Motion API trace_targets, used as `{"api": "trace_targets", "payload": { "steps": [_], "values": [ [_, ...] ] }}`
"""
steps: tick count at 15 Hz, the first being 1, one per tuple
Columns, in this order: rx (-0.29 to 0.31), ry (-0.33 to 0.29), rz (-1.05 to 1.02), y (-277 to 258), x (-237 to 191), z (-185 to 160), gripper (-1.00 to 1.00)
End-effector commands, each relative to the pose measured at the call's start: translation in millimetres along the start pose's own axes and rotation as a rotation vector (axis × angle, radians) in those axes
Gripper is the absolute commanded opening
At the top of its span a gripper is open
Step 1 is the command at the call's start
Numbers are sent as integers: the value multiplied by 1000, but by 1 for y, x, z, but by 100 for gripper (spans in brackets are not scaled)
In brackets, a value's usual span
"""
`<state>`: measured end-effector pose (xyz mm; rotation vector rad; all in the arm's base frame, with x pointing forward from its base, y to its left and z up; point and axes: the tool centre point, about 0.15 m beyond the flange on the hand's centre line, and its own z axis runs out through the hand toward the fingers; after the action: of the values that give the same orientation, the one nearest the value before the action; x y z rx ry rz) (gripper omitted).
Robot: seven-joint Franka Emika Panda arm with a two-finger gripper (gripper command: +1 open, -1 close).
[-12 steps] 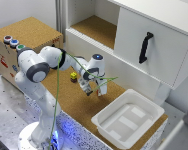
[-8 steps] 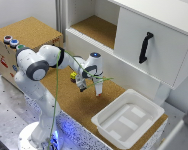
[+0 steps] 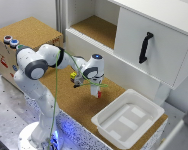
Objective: Rotate the pink block towards the right
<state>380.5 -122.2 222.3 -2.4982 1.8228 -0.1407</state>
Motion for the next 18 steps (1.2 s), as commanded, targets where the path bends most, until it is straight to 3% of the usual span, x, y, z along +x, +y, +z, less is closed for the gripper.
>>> {"api": "trace_targets", "payload": {
  "steps": [1, 6, 8, 11, 12, 14, 18],
  "values": [
    [16, -8, 124, -25, 11, 19, -100],
    [-24, 71, 200, -40, 17, 20, -100],
    [-11, 46, 230, -46, 17, 27, -100],
    [-50, 42, 292, -51, 18, 25, -100],
    [-63, 35, 306, -50, 19, 24, 100],
    [-76, 53, 323, -46, 18, 17, 100],
    [-29, 62, 307, -41, 6, -12, 100]
  ]
}}
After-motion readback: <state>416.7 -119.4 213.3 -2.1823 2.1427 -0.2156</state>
